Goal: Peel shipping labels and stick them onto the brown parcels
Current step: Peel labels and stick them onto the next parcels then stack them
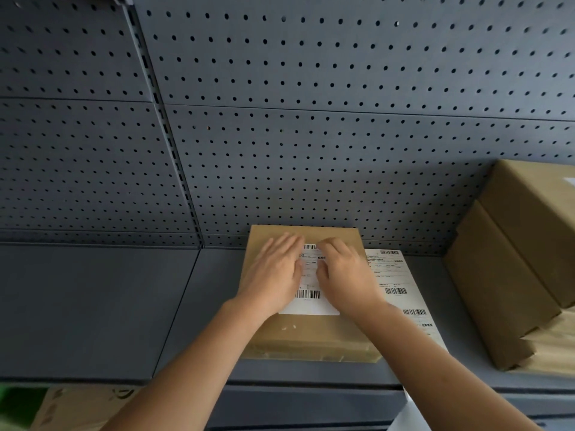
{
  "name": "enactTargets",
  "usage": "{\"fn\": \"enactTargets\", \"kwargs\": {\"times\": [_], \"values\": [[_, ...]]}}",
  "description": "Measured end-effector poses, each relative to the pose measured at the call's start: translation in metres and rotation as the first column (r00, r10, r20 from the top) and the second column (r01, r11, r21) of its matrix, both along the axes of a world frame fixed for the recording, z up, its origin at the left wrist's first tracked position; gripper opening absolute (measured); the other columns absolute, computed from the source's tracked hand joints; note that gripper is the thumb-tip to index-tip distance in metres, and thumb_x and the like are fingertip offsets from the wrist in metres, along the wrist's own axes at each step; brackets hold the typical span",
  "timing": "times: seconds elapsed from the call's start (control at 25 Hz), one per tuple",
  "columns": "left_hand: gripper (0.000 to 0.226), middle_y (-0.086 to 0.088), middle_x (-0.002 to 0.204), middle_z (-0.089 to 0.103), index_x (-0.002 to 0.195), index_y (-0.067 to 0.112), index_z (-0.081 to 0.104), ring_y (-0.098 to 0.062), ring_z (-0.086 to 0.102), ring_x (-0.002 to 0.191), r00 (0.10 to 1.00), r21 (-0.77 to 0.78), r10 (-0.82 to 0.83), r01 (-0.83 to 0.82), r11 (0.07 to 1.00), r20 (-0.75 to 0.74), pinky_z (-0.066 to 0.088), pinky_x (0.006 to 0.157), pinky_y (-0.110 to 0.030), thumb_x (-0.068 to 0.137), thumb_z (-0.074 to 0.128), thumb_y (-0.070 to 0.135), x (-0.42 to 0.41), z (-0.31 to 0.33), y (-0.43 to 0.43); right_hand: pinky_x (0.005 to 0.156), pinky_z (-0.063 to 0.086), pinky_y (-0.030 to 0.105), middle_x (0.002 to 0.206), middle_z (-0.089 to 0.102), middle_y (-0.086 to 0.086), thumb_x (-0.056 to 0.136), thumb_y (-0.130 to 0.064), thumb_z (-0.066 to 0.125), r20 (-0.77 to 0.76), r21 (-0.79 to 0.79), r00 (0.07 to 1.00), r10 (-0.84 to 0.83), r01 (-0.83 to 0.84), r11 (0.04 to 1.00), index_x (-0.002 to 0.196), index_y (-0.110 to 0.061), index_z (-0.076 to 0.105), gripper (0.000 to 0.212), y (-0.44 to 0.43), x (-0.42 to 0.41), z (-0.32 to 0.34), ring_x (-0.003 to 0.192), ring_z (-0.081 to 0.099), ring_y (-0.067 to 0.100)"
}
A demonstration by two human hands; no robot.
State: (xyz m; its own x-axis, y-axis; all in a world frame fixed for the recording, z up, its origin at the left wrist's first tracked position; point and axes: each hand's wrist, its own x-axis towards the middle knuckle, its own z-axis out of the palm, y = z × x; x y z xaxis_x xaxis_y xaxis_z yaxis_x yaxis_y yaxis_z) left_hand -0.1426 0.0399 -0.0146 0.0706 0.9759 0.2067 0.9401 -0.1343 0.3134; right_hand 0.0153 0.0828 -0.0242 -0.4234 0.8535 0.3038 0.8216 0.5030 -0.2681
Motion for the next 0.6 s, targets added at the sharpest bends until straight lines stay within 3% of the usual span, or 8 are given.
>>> {"fn": "enactTargets", "kwargs": {"times": [0.12,0.24,0.4,0.6], "values": [[0.056,0.000,0.171,0.011,0.162,0.015,0.014,-0.011,0.006,0.157,0.993,-0.144,-0.074,0.060,0.988,-0.090,-0.003,0.124,-0.026,0.111,0.021,0.034,0.000,-0.004,0.006,0.117,0.032,0.048,0.154,0.044,-0.002,0.093,-0.040,0.014,0.106,-0.132,0.990,0.093,-0.078,0.988,0.149,-0.018,0.042,0.066,0.000,-0.008,-0.005,0.145,0.036,0.019],[0.057,0.001,0.171,0.005,0.163,0.016,0.009,-0.010,0.002,0.157,0.989,-0.196,-0.068,0.042,0.980,-0.128,-0.002,0.124,-0.027,0.110,0.017,0.036,-0.003,-0.008,0.007,0.125,0.009,0.047,0.167,0.021,-0.003,0.089,-0.048,-0.003,0.203,-0.211,0.971,0.124,-0.080,0.974,0.159,-0.021,0.022,0.079,0.002,-0.007,-0.011,0.154,0.014,0.014],[0.058,0.003,0.171,0.001,0.163,0.018,0.006,-0.007,0.000,0.156,0.990,-0.199,-0.032,0.004,0.980,-0.138,0.001,0.127,-0.030,0.110,0.016,0.038,-0.004,-0.010,0.005,0.126,-0.002,0.043,0.169,0.007,-0.010,0.105,-0.044,0.017,0.209,-0.230,0.974,0.089,-0.040,0.972,0.160,-0.024,0.014,0.059,0.001,-0.002,-0.011,0.154,0.002,0.005],[0.058,0.004,0.171,0.000,0.163,0.018,0.004,-0.006,-0.001,0.156,0.993,-0.221,0.017,-0.043,0.974,-0.116,0.003,0.128,-0.032,0.109,0.014,0.039,-0.012,-0.011,0.004,0.125,-0.007,0.041,0.168,0.002,-0.013,0.105,-0.044,0.021,0.216,-0.281,0.976,-0.004,0.066,0.957,0.161,-0.025,0.009,0.060,0.001,0.020,-0.006,0.153,-0.003,0.004]]}}
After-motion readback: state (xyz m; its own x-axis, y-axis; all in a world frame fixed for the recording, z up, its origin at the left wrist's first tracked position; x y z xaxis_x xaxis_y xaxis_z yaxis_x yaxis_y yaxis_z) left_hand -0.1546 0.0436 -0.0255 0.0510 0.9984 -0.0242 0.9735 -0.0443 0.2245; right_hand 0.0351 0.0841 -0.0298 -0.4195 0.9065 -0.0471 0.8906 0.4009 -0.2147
